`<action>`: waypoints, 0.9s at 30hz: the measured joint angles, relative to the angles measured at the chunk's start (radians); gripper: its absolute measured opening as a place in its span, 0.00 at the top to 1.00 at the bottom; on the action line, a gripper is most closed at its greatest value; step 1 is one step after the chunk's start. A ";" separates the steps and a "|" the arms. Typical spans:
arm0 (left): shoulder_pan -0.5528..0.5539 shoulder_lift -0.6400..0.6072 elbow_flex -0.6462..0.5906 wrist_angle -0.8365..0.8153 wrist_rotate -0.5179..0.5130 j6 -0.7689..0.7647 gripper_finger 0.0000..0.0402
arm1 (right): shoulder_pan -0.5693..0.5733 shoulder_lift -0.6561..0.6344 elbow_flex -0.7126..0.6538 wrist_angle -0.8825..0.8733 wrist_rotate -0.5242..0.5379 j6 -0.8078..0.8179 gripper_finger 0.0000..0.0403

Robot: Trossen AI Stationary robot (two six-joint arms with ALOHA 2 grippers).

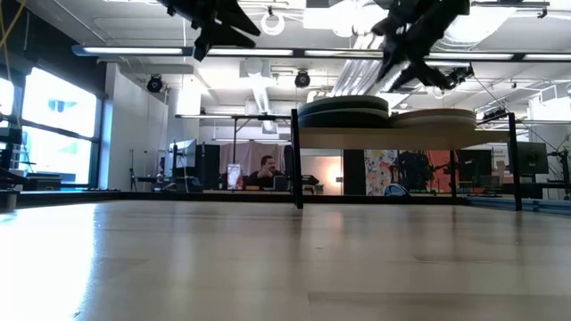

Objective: Place and stack plates onto a shelf
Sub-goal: Return to Home Position

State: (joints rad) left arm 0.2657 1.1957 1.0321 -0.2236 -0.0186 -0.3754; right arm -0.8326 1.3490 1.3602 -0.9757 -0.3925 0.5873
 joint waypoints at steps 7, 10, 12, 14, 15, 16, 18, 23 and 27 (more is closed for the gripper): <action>-0.005 -0.131 0.000 -0.006 0.012 0.105 0.74 | 0.166 -0.124 0.000 0.009 0.034 -0.242 0.68; -0.020 -0.202 0.001 -0.052 0.012 0.155 0.74 | 0.267 -0.202 0.000 0.018 0.176 -0.299 0.68; -0.032 -0.248 0.001 -0.109 0.012 0.168 0.74 | 0.334 -0.256 0.000 0.028 0.272 -0.330 0.68; -0.044 -0.292 0.000 -0.172 0.002 0.168 0.74 | 0.397 -0.307 0.000 0.042 0.335 -0.356 0.68; -0.051 -0.315 -0.005 -0.184 -0.011 0.168 0.74 | 0.424 -0.328 0.000 0.050 0.353 -0.366 0.68; -0.058 -0.341 -0.014 -0.191 -0.027 0.168 0.74 | 0.449 -0.349 -0.001 0.057 0.362 -0.384 0.68; -0.074 -0.398 -0.047 -0.196 -0.079 0.162 0.74 | 0.489 -0.395 -0.035 0.118 0.363 -0.414 0.68; -0.132 -0.538 -0.165 -0.127 -0.168 0.199 0.74 | 0.549 -0.538 -0.268 0.365 0.352 -0.455 0.68; -0.165 -0.644 -0.292 -0.030 -0.199 0.221 0.74 | 0.568 -0.629 -0.473 0.544 0.290 -0.465 0.68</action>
State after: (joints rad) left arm 0.1011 0.5512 0.7401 -0.2540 -0.2177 -0.1542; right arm -0.2649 0.7204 0.8869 -0.4315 -0.1025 0.1224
